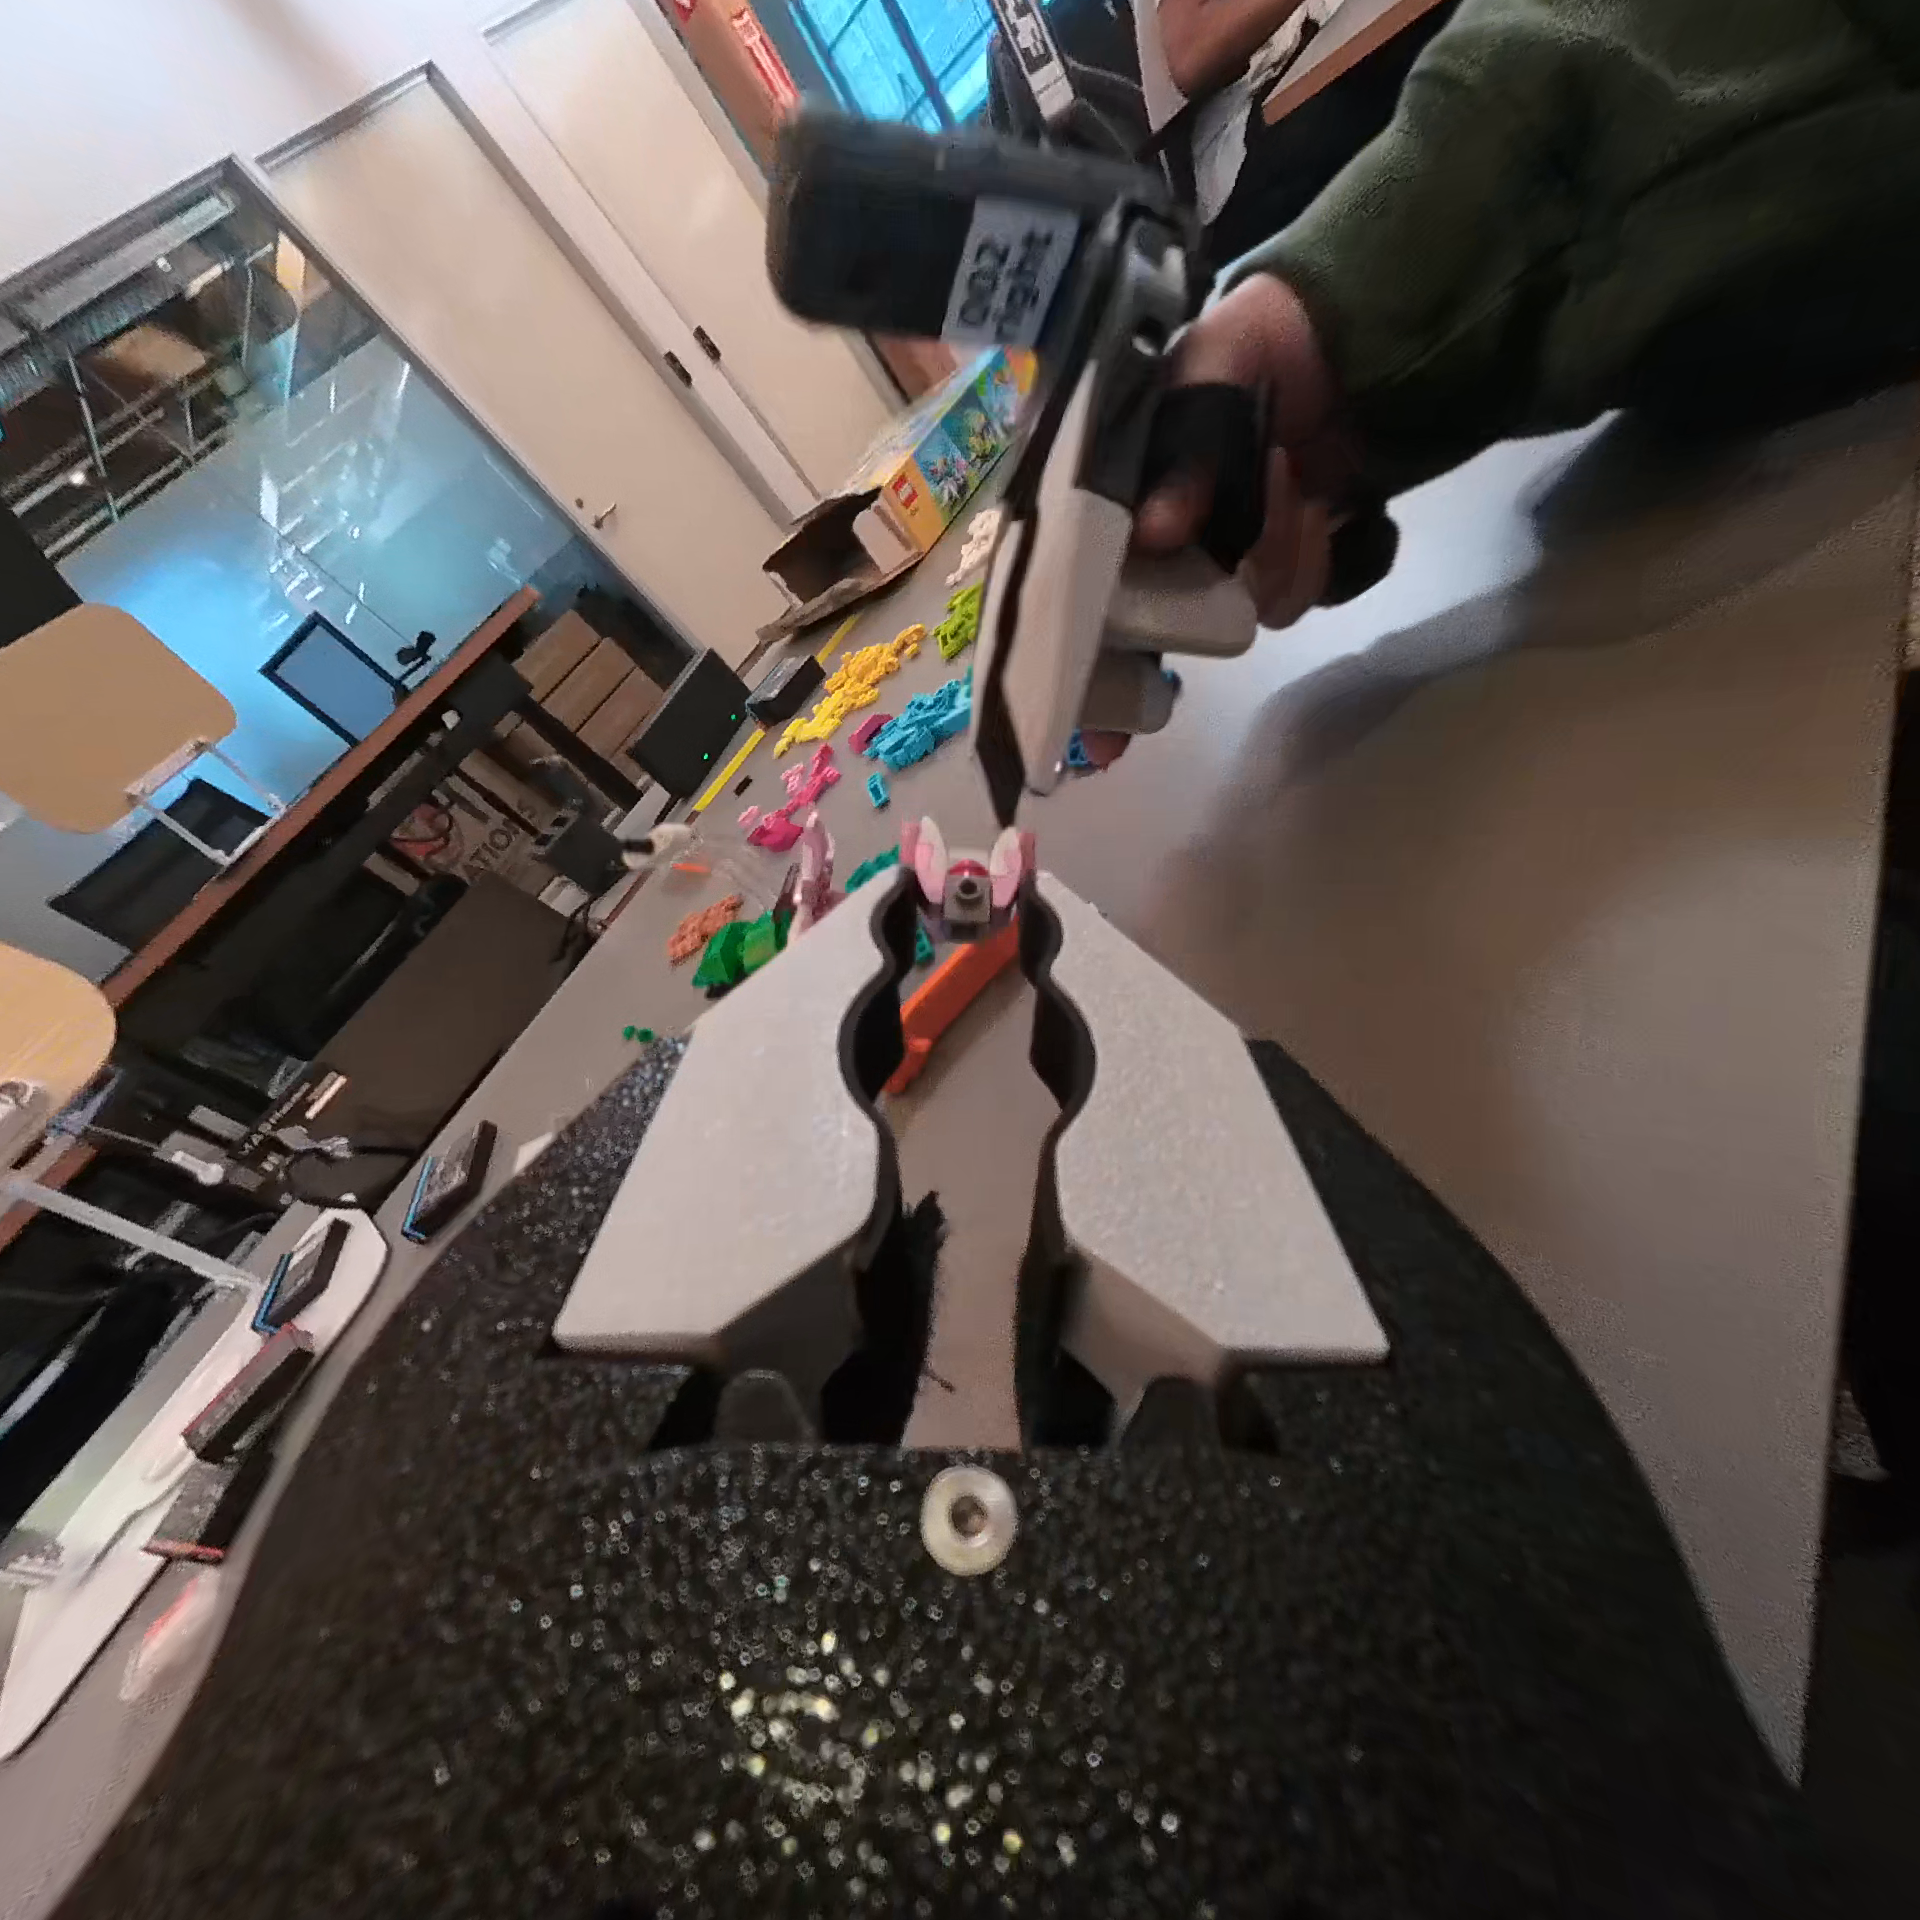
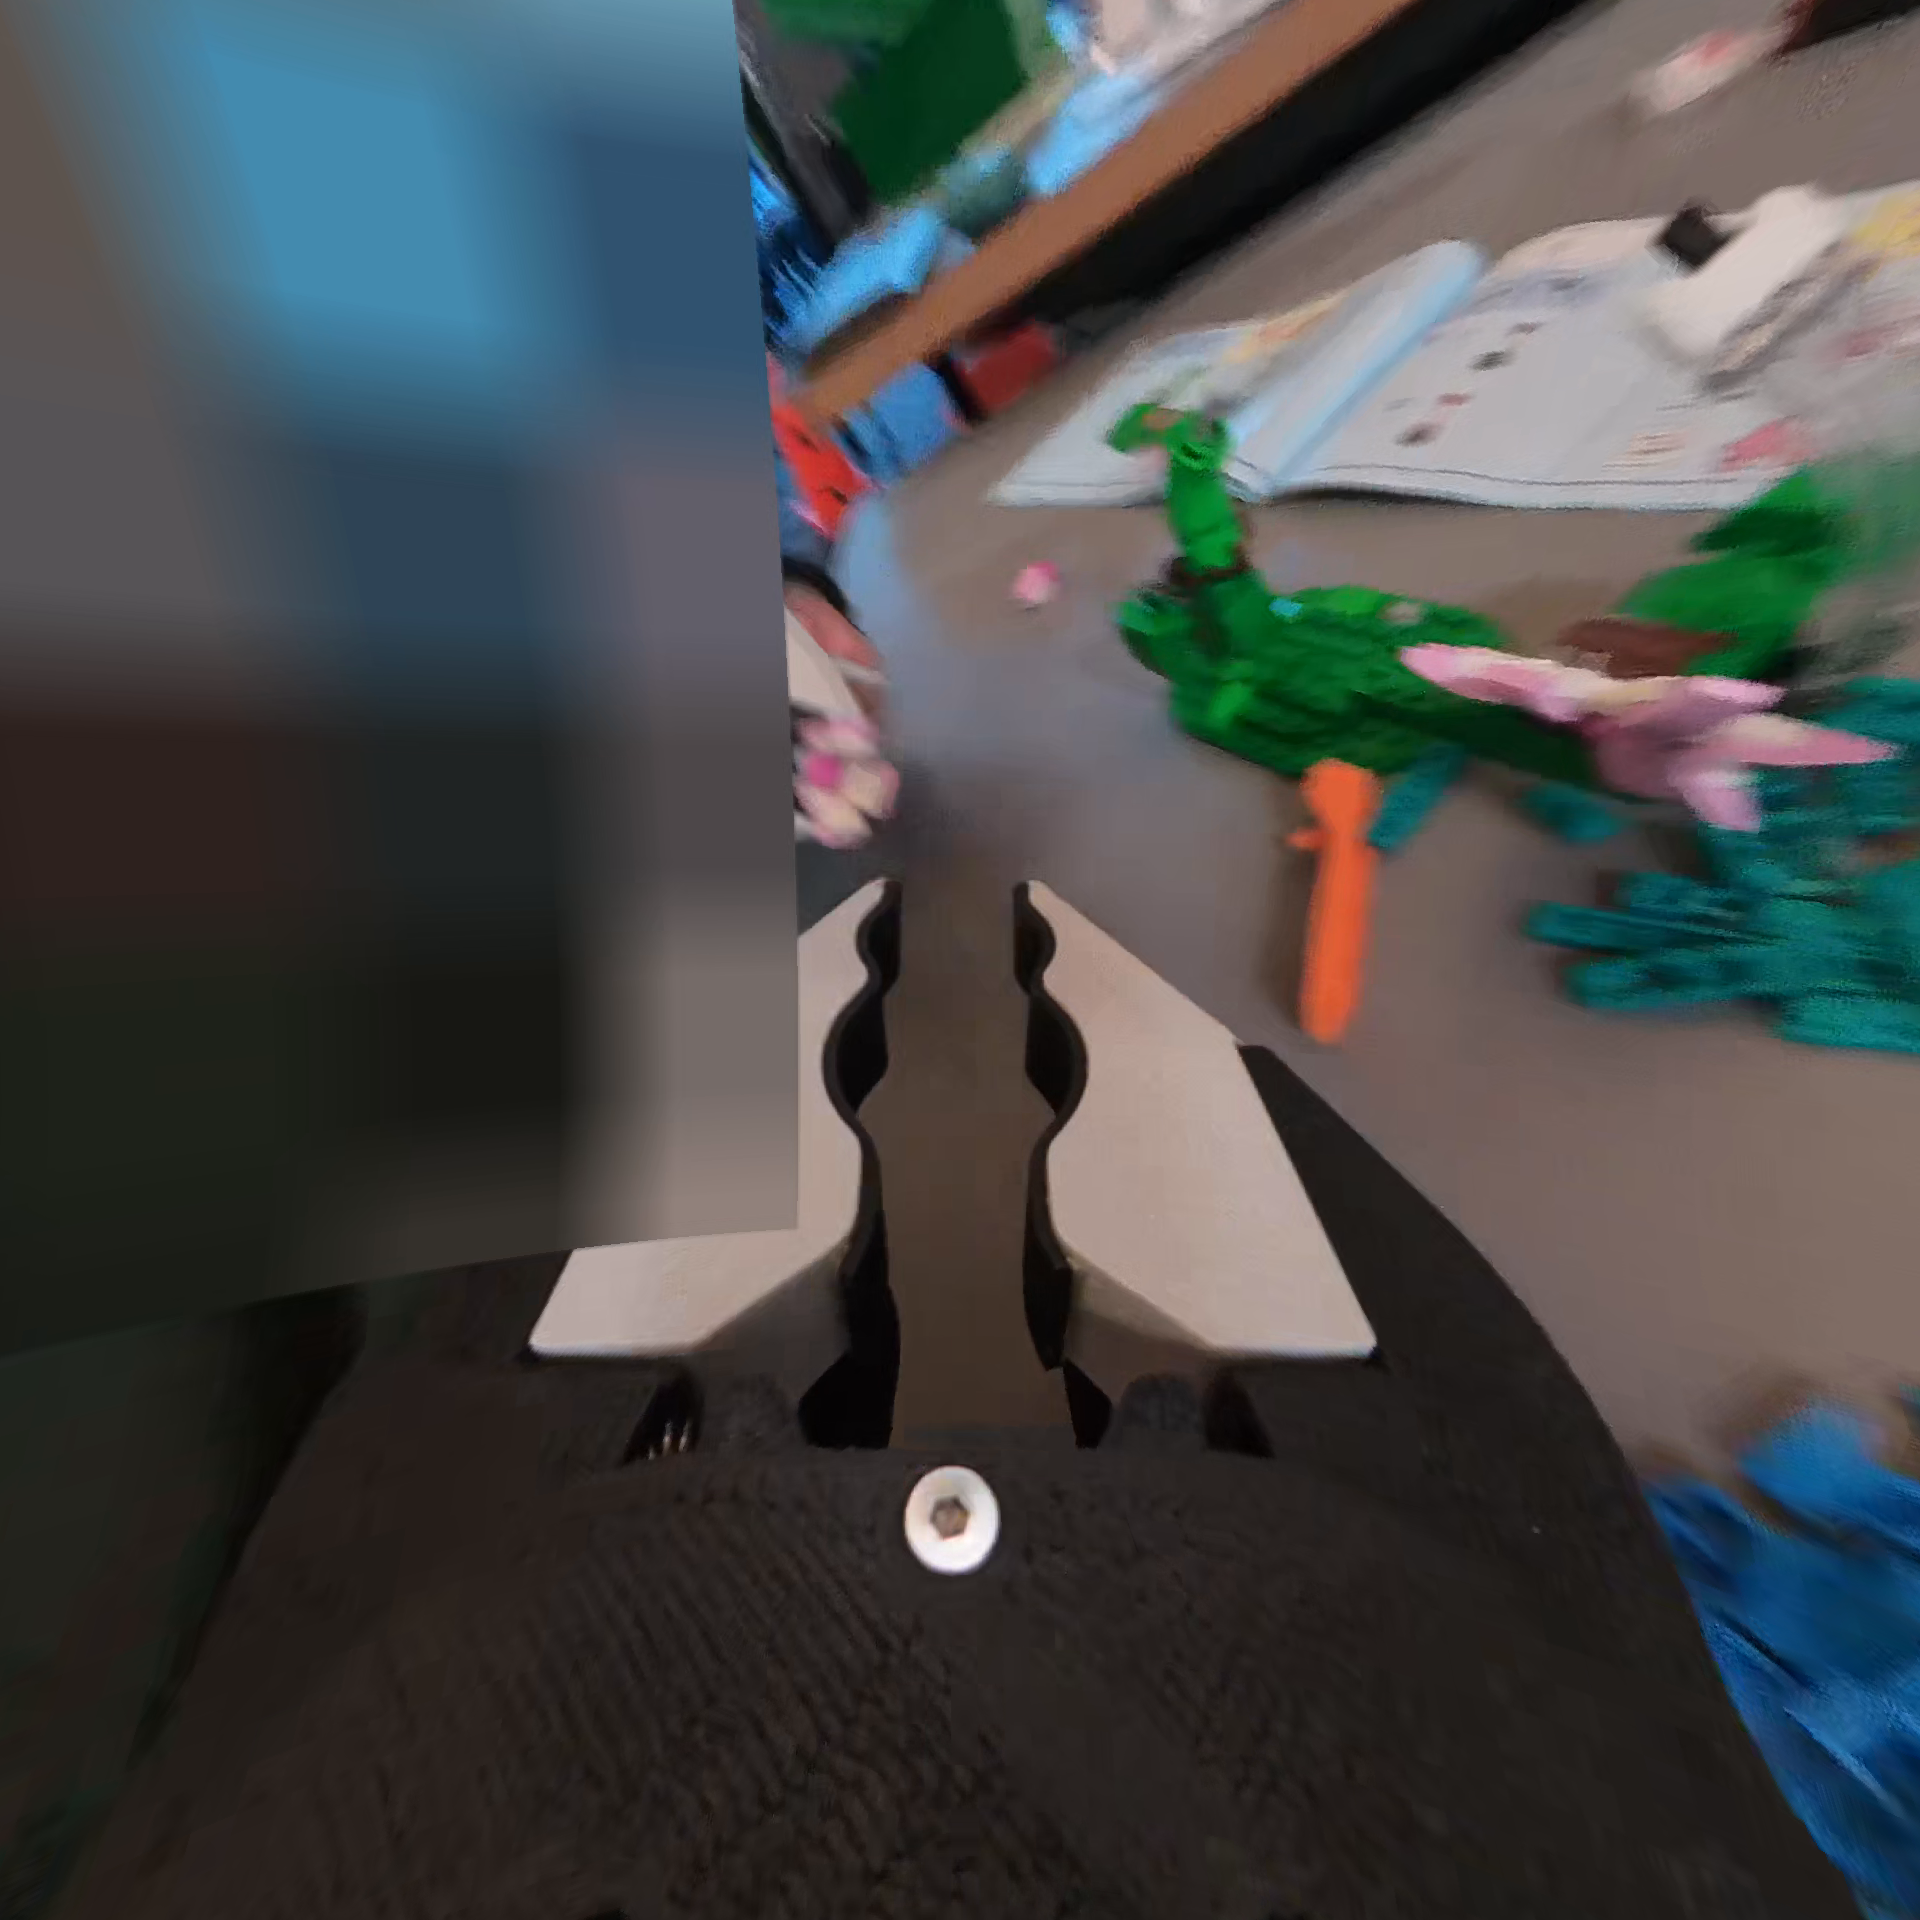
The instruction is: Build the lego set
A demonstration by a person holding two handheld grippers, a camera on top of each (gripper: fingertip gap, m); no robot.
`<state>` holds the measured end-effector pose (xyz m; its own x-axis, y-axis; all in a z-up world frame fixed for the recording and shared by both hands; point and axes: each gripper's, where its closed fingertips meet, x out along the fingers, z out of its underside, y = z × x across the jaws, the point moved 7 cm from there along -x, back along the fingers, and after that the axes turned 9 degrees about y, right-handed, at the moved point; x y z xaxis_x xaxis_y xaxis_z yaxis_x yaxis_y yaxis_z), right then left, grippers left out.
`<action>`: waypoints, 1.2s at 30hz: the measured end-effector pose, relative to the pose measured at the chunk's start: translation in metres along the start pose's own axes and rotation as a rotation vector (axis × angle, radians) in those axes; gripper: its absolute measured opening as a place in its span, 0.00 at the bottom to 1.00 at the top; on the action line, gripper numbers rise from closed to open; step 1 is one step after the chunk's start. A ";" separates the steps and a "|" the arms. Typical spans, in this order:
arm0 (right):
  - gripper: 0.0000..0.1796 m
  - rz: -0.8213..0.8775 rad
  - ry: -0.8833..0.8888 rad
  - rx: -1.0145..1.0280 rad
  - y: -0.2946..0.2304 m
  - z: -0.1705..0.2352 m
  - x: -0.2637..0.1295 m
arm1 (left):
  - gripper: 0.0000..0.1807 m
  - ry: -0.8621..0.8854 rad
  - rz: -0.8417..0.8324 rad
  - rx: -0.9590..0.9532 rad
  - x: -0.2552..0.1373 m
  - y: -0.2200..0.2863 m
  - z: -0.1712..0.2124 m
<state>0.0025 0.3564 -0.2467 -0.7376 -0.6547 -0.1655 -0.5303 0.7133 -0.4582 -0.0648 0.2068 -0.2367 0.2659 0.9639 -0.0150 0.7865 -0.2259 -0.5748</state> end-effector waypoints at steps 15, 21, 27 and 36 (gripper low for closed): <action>0.08 0.107 -0.344 -0.312 0.018 0.031 0.012 | 0.10 -0.012 0.024 -0.063 0.000 -0.001 0.009; 0.06 0.083 -0.355 -0.349 0.019 0.030 0.015 | 0.10 -0.010 0.030 -0.079 0.000 -0.001 0.010; 0.01 0.095 -0.358 -0.378 0.019 0.031 0.015 | 0.10 -0.014 0.033 -0.089 0.000 0.000 0.011; 0.00 0.133 -0.329 -0.546 0.010 0.028 0.020 | 0.10 -0.041 0.002 -0.107 0.000 -0.003 0.015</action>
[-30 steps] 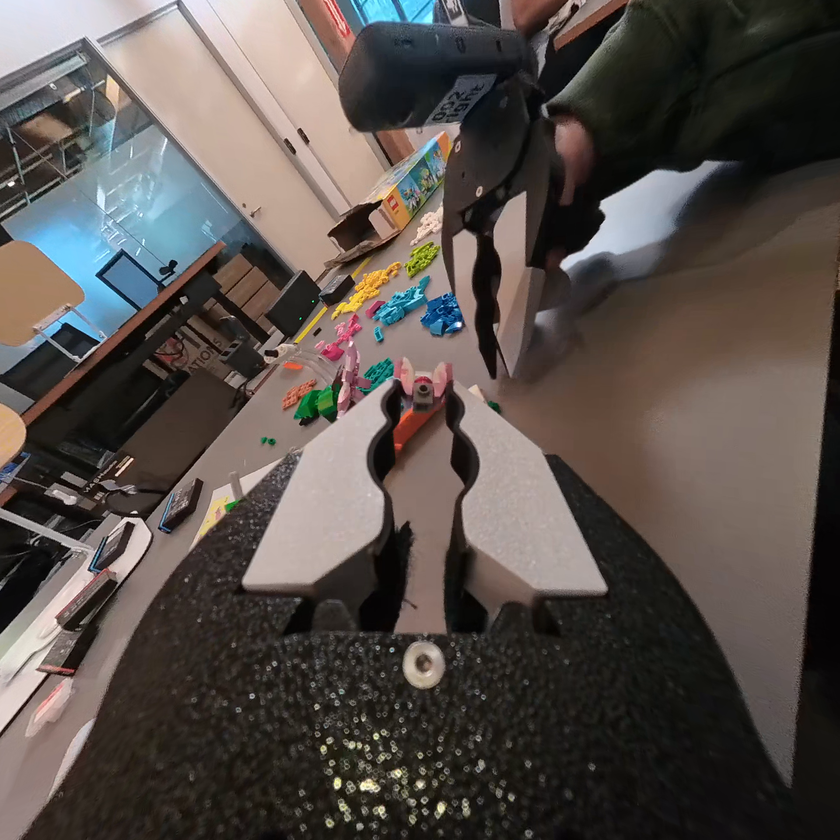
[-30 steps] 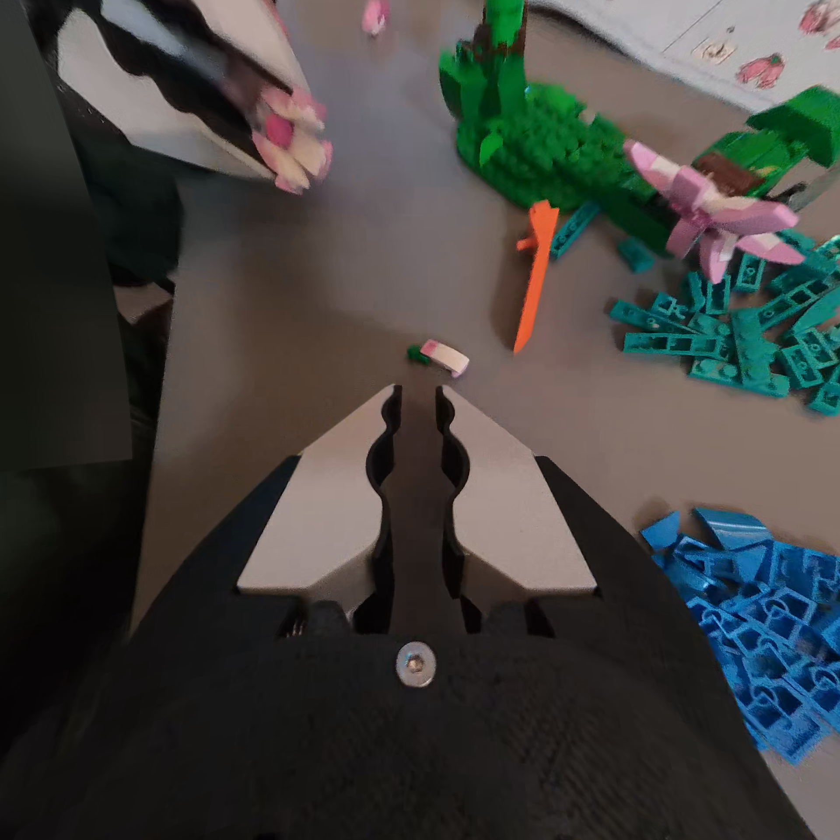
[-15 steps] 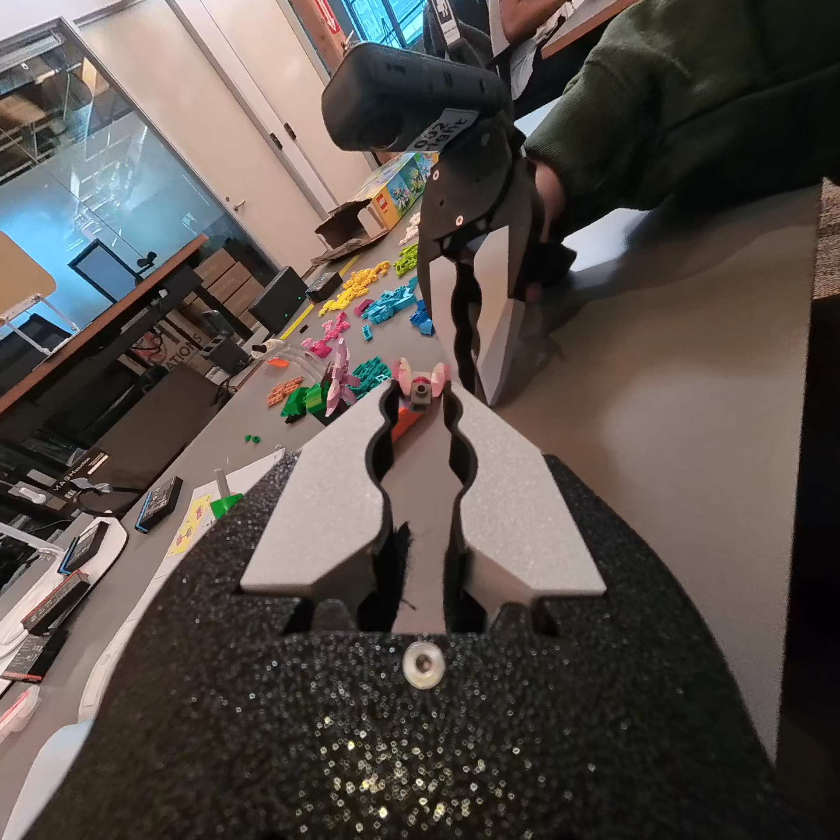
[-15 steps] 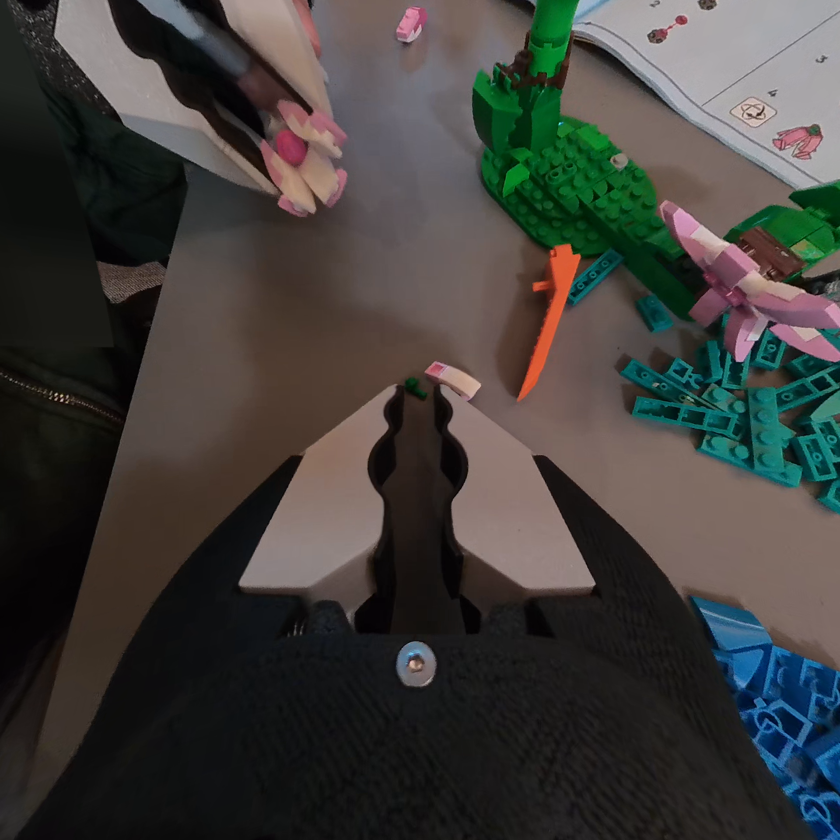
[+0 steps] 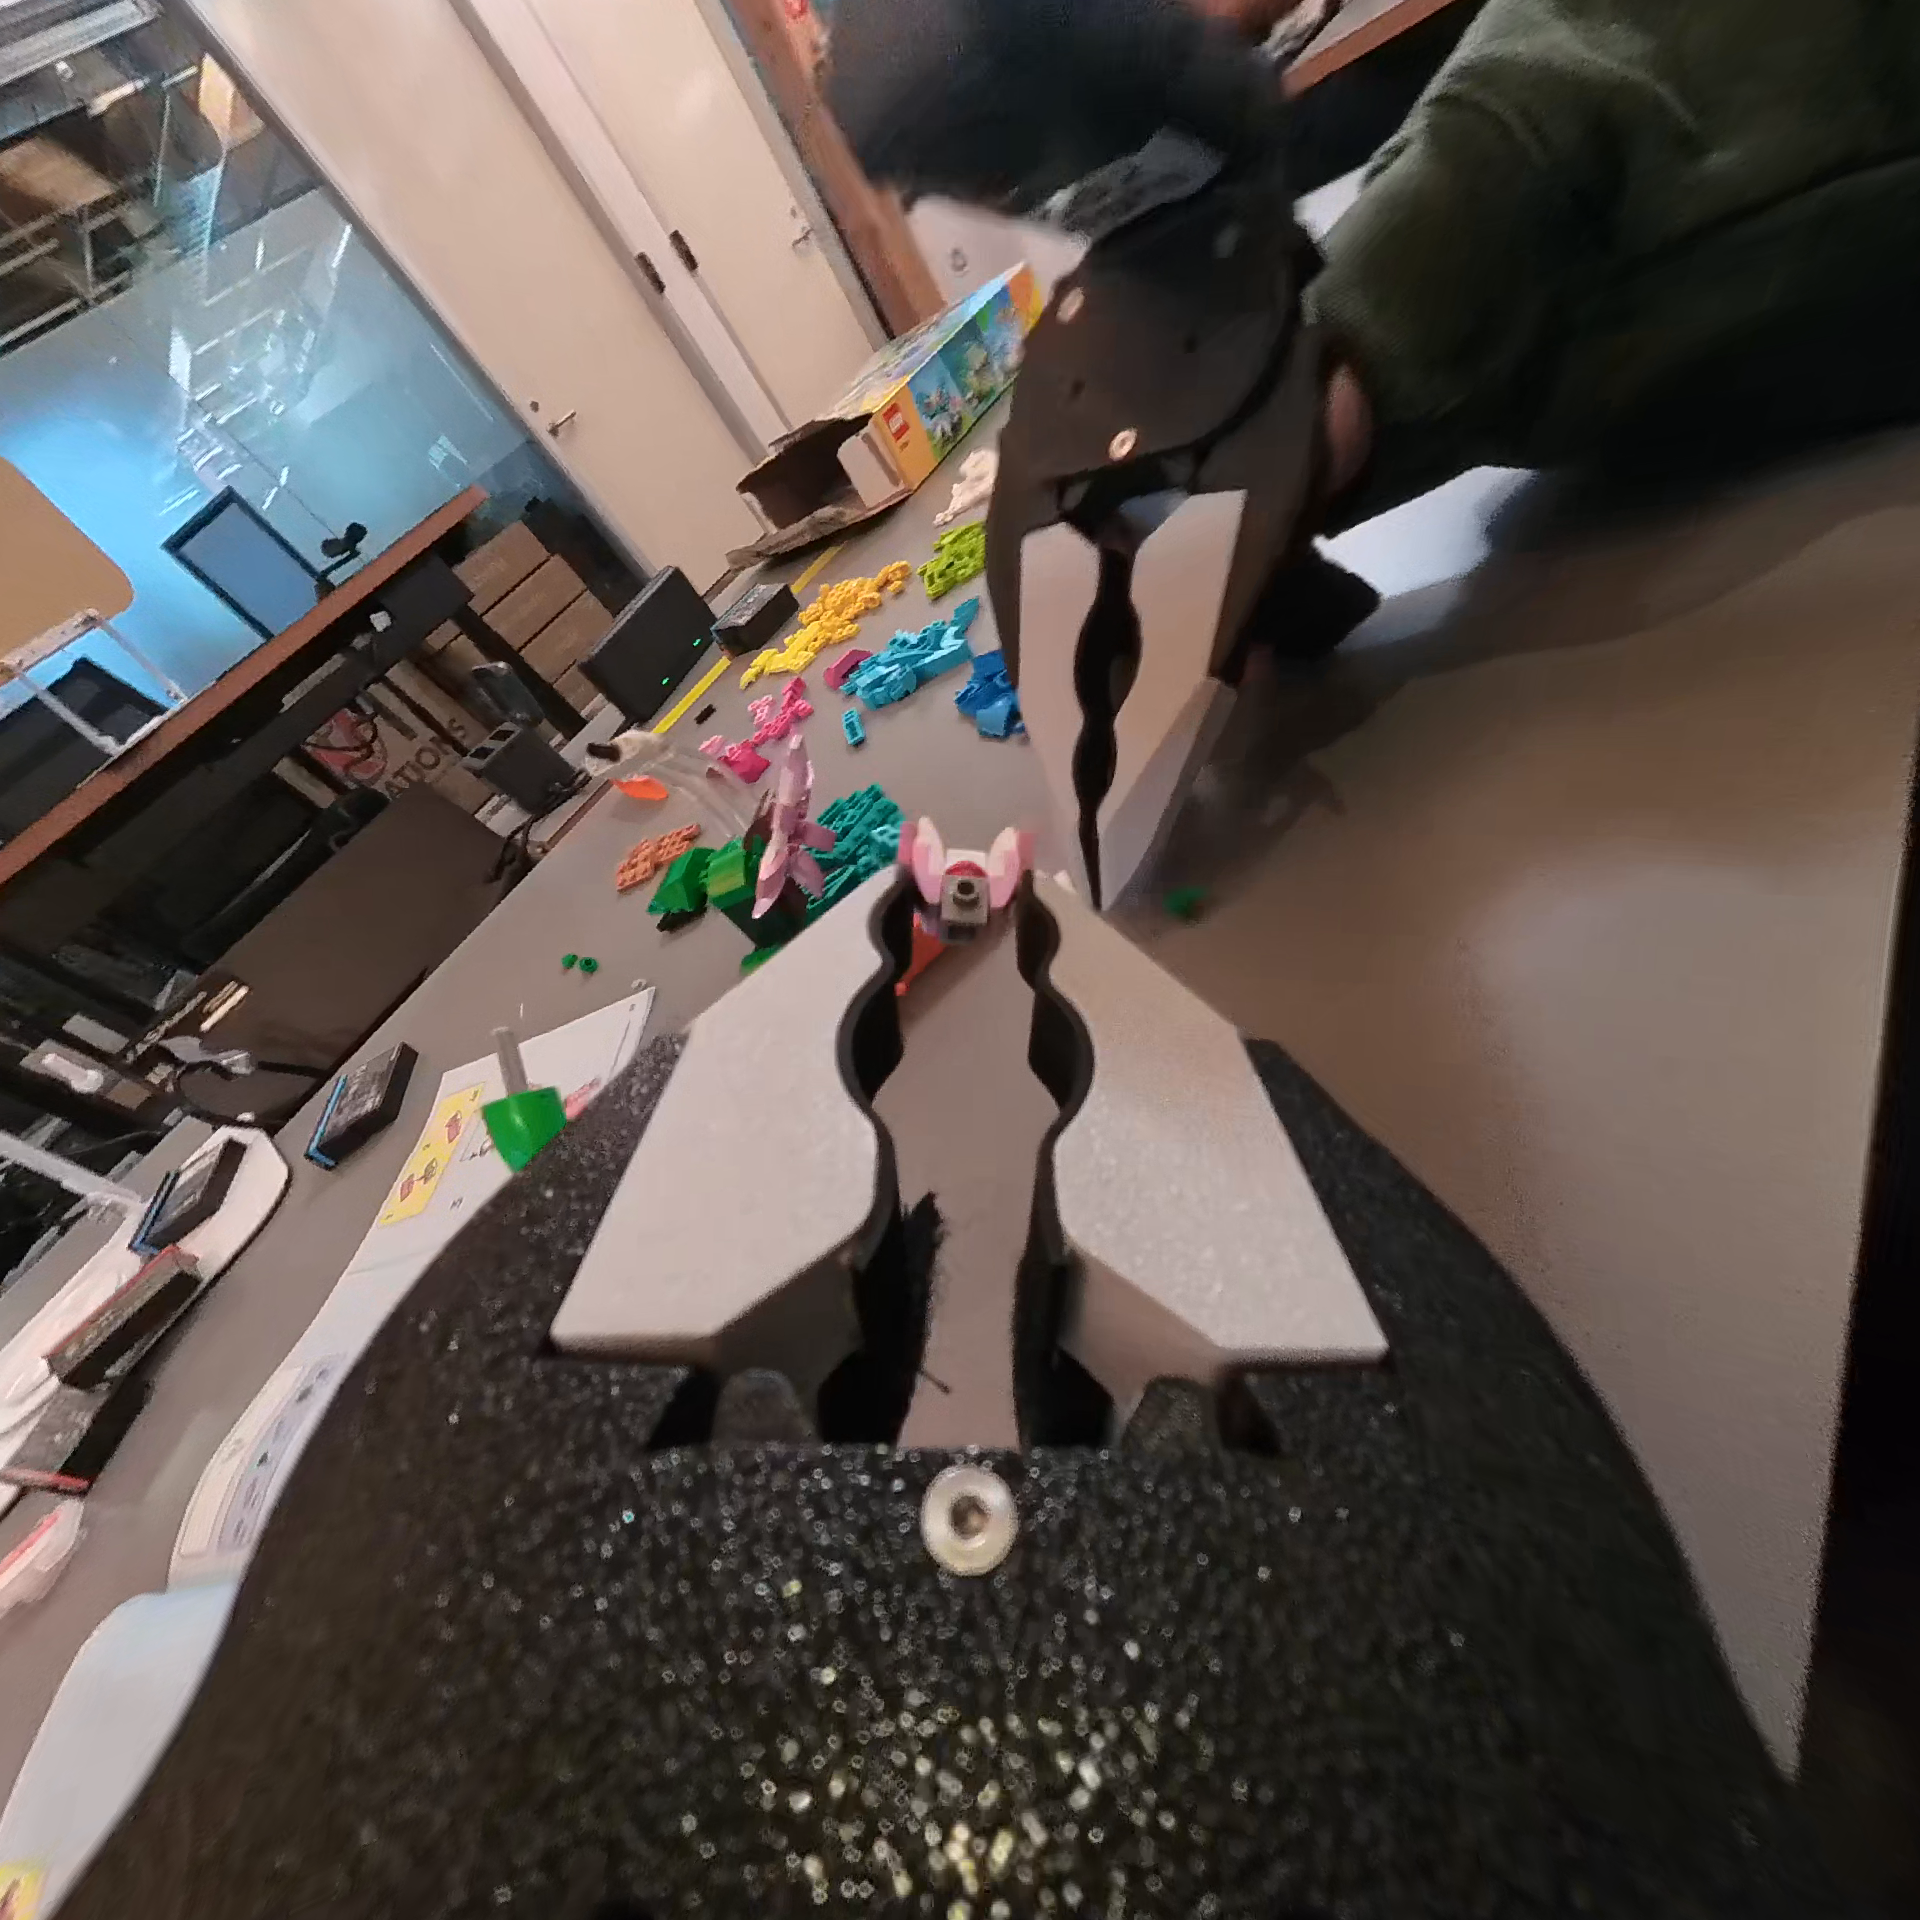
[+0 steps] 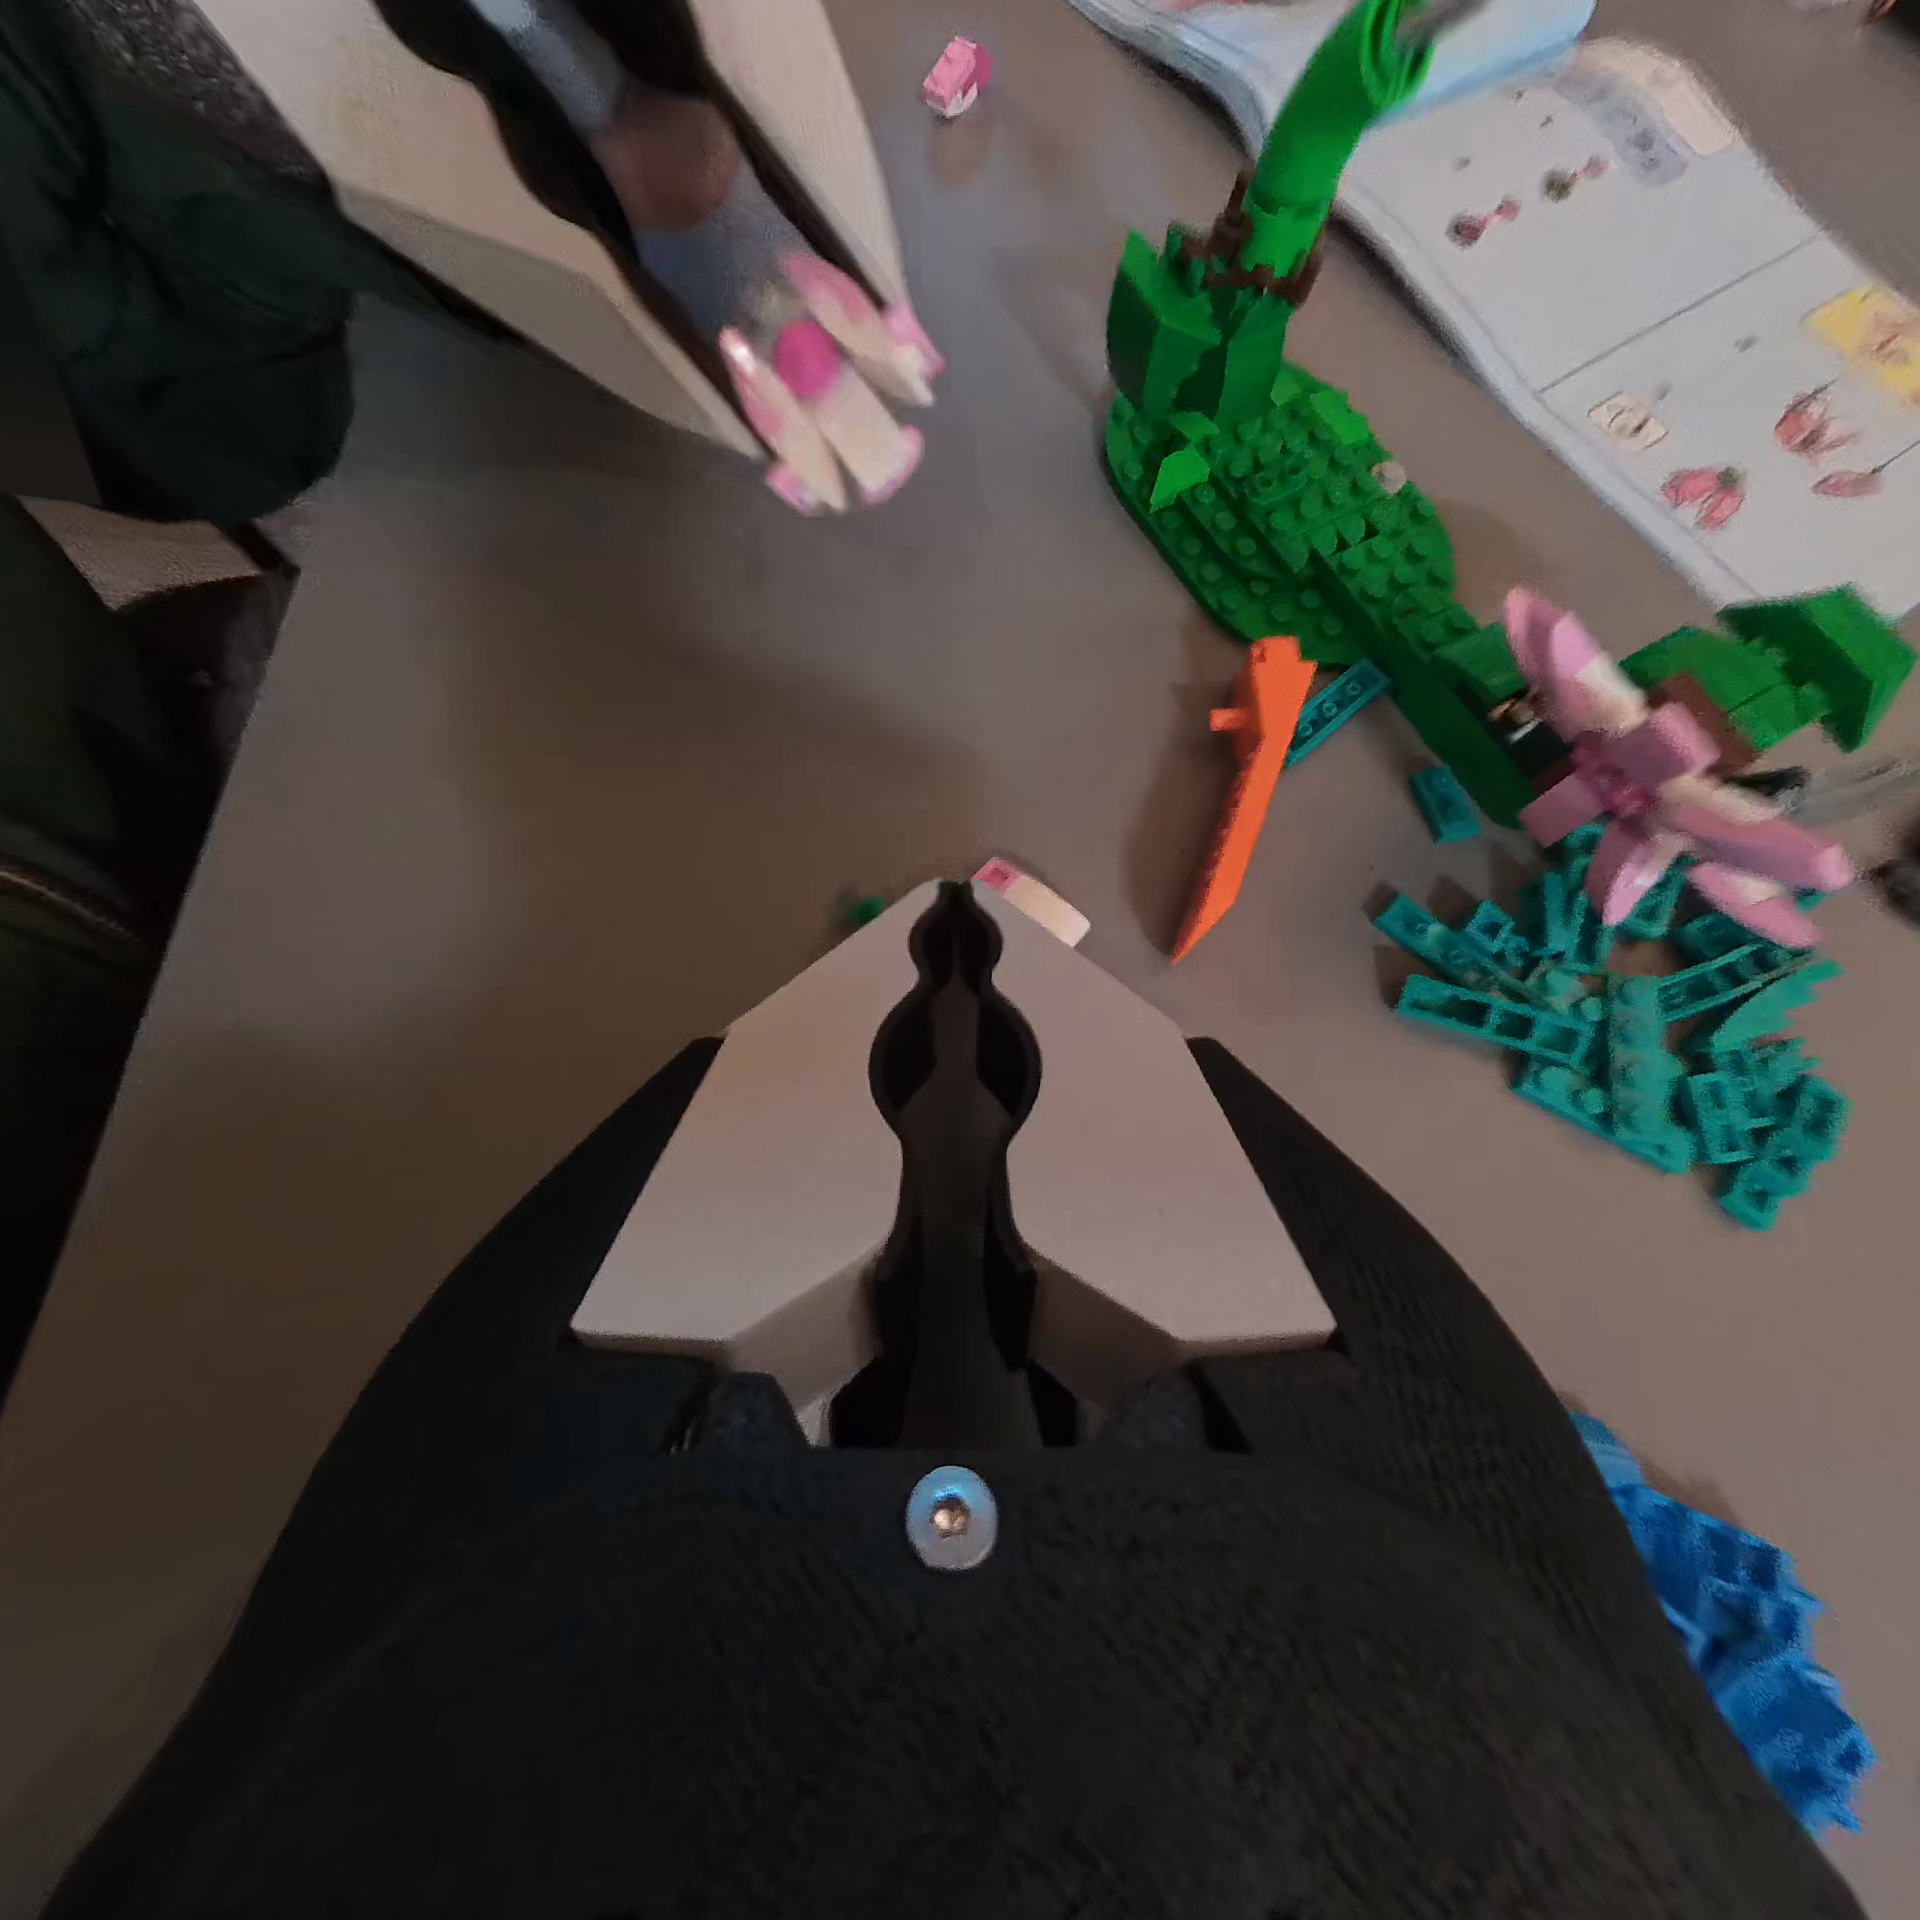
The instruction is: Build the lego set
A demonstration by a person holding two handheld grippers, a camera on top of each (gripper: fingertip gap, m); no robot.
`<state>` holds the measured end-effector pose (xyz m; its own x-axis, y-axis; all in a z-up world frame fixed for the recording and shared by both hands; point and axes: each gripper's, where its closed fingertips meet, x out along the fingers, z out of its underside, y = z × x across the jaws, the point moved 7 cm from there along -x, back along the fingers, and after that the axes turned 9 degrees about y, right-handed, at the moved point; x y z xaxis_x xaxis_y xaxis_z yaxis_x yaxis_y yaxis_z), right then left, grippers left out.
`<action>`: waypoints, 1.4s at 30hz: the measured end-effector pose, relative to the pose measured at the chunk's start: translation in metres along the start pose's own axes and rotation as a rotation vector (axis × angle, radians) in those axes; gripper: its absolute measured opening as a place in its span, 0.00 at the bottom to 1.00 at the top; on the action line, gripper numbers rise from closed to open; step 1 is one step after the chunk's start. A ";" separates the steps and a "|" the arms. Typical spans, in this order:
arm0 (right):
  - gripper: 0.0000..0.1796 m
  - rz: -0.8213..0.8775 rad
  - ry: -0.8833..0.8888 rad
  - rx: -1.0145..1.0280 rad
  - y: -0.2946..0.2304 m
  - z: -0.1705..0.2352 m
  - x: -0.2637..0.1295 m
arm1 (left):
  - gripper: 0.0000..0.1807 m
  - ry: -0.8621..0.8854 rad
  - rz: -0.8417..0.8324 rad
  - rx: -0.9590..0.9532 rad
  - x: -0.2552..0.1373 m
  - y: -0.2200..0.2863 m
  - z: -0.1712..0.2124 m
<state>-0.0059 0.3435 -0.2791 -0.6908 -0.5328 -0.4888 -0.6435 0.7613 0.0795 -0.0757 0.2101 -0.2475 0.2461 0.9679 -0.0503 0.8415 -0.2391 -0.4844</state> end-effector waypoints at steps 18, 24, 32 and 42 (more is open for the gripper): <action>0.05 -0.110 -0.068 0.057 -0.035 0.007 -0.016 | 0.10 -0.058 -0.087 -0.064 0.001 -0.008 0.010; 0.05 -0.034 -0.043 0.130 -0.040 0.011 -0.016 | 0.10 -0.056 -0.077 -0.056 0.001 -0.006 0.009; 0.04 0.140 -0.044 0.171 -0.052 0.009 -0.012 | 0.10 -0.056 -0.069 -0.049 0.003 -0.006 0.009; 0.01 0.244 -0.068 0.144 -0.058 0.004 -0.005 | 0.10 -0.058 -0.060 -0.040 0.005 -0.004 0.009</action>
